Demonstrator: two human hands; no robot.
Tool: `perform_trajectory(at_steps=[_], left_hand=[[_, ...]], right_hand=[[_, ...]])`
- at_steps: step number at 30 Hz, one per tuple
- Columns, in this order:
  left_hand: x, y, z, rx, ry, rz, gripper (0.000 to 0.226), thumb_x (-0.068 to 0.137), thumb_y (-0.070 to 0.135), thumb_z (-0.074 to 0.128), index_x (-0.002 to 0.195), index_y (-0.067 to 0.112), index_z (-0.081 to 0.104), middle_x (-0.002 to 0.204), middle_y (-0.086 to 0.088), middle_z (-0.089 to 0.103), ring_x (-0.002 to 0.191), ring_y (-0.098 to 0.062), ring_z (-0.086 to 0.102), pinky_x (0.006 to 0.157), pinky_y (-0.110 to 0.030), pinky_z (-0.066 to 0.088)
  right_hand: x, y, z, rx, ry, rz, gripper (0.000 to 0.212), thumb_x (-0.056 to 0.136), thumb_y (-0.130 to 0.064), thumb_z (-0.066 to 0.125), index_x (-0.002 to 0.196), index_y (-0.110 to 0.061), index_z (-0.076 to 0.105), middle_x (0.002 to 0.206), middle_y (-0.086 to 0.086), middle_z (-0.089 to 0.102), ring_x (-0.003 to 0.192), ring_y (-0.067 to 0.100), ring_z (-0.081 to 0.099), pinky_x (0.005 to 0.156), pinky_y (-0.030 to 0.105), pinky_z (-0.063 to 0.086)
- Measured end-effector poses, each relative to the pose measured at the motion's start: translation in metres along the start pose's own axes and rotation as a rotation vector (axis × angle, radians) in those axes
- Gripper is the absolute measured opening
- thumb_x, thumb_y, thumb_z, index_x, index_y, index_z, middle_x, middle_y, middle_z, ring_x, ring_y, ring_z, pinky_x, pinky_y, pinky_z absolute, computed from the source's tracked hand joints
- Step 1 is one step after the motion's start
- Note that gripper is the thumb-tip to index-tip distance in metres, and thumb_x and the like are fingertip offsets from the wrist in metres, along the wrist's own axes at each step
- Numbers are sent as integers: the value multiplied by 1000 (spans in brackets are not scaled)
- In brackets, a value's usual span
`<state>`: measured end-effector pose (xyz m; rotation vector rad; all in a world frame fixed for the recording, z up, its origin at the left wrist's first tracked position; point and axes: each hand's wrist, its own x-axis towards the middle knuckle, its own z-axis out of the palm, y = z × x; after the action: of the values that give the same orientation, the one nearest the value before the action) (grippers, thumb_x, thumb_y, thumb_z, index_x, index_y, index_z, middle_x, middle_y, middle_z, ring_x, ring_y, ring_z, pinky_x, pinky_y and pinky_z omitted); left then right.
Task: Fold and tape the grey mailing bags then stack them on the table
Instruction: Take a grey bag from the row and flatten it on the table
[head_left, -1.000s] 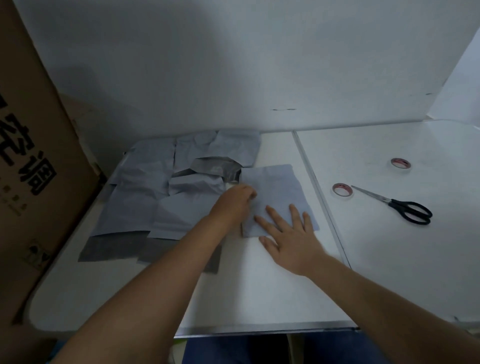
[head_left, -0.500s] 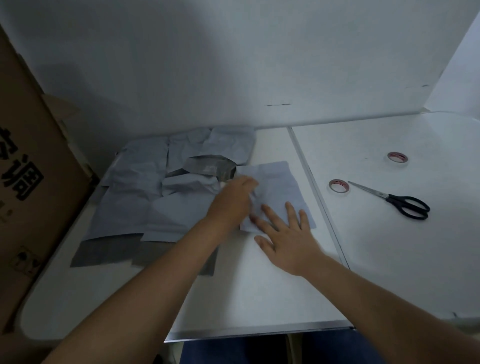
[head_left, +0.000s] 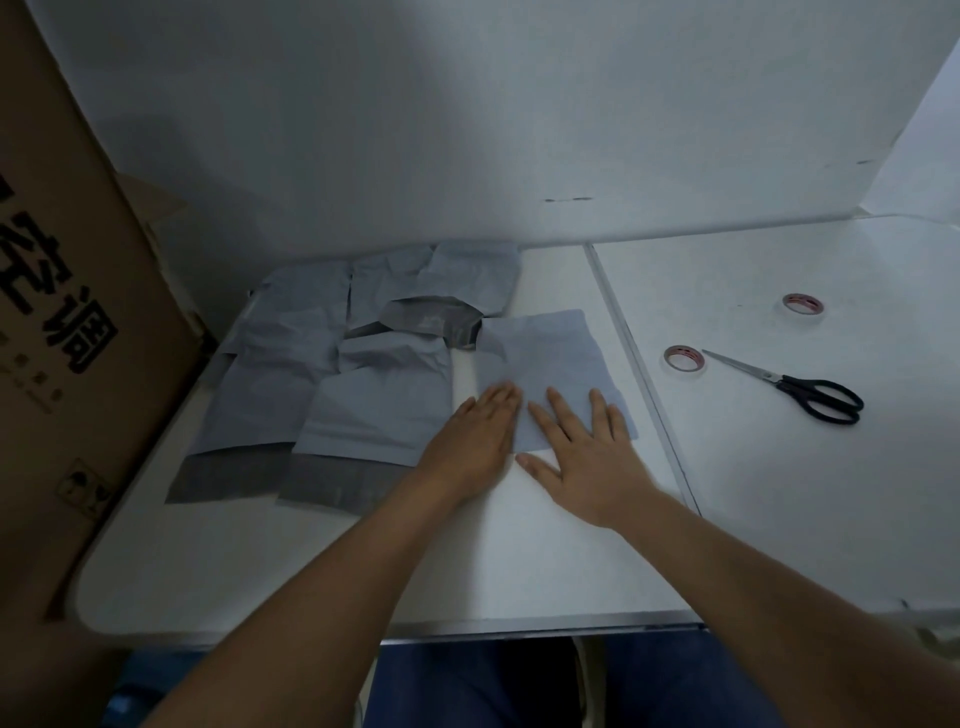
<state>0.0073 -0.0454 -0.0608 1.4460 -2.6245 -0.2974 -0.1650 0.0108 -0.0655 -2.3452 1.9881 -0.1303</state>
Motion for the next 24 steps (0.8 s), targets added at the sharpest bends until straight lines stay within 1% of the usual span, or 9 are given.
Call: perform_trajectory(at_steps=[3,6,9,11,13,15,17,20,24], left_hand=[[-1,1,-1,-7,-11,-6,52,105,22,22,154,15,7,162,-1,4,148,-11,3,118,-27,0],[-2,1,-3,-14,-19,-6,51,105,21,21,154,15,6,162,-1,3,148,-11,3,117,-26,-1],[-3,3,-5,-9,-48,-18,51,105,20,21,154,15,6,162,-1,4,148,-12,3,118,-28,0],[-1,5,-8,40,-67,-35,52,105,18,22,154,14,6,162,-2,3,148,-14,3,119,-33,1],[4,11,-12,118,-38,-36,55,103,13,26,153,12,5,162,-4,0,148,-17,0,119,-36,-1],[9,23,-15,128,-8,-26,59,102,12,30,153,10,0,162,-6,-6,148,-18,-4,118,-35,-3],[12,34,-14,80,-48,-22,58,104,20,28,153,11,-3,161,-5,-9,148,-17,-7,119,-33,-4],[9,38,-5,-4,-98,-72,56,105,37,17,154,16,1,162,-1,-6,148,-14,-5,120,-34,-3],[5,38,-2,16,-120,-81,57,104,41,14,155,19,-1,162,2,-8,148,-13,-7,119,-33,-5]], right_hand=[[-4,11,0,19,3,64,106,63,-80,-28,153,-33,0,162,-1,-5,146,39,-8,118,48,-4],[-9,22,1,21,-3,120,104,66,-80,-25,154,-30,-1,162,3,-7,147,37,-8,119,46,-3],[-10,25,0,23,-21,140,110,60,-81,-30,154,-28,-4,162,6,-10,147,35,-10,119,44,-6],[-10,24,-1,26,-29,139,113,57,-81,-33,154,-29,-5,162,6,-11,147,35,-10,119,45,-6],[-9,23,-2,27,-39,141,113,56,-81,-34,154,-30,-6,161,6,-12,147,35,-11,119,45,-7],[-8,24,-2,34,-43,144,114,55,-81,-34,154,-30,-7,161,5,-13,147,34,-13,119,45,-7],[-8,24,-3,37,-55,143,113,55,-81,-33,153,-30,-8,161,5,-15,146,34,-15,119,45,-8],[-9,24,-2,51,-50,143,114,55,-83,-33,153,-30,-8,161,5,-15,147,33,-15,119,44,-9],[-12,24,-1,57,-48,144,116,54,-83,-34,153,-31,-7,161,5,-15,146,33,-15,118,44,-10]])
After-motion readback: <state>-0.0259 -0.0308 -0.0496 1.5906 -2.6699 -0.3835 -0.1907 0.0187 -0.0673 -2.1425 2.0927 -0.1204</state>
